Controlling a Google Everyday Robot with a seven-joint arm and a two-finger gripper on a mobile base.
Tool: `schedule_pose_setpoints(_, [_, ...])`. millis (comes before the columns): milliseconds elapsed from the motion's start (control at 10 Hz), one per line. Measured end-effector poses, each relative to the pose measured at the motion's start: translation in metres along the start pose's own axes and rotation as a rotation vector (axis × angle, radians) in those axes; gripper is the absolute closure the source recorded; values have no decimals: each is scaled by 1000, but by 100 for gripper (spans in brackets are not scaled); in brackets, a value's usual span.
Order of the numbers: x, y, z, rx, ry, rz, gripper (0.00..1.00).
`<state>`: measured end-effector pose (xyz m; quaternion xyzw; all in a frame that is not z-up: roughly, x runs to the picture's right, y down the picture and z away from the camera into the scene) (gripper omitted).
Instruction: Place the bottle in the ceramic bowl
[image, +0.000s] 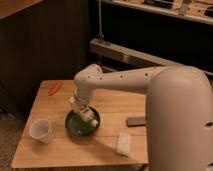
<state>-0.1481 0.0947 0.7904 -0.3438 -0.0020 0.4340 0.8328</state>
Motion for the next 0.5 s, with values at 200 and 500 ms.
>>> schedule_pose_setpoints(200, [-1, 2, 0, -1, 0, -1, 44])
schedule_pose_setpoints(500, [0, 2, 0, -1, 2, -1, 44])
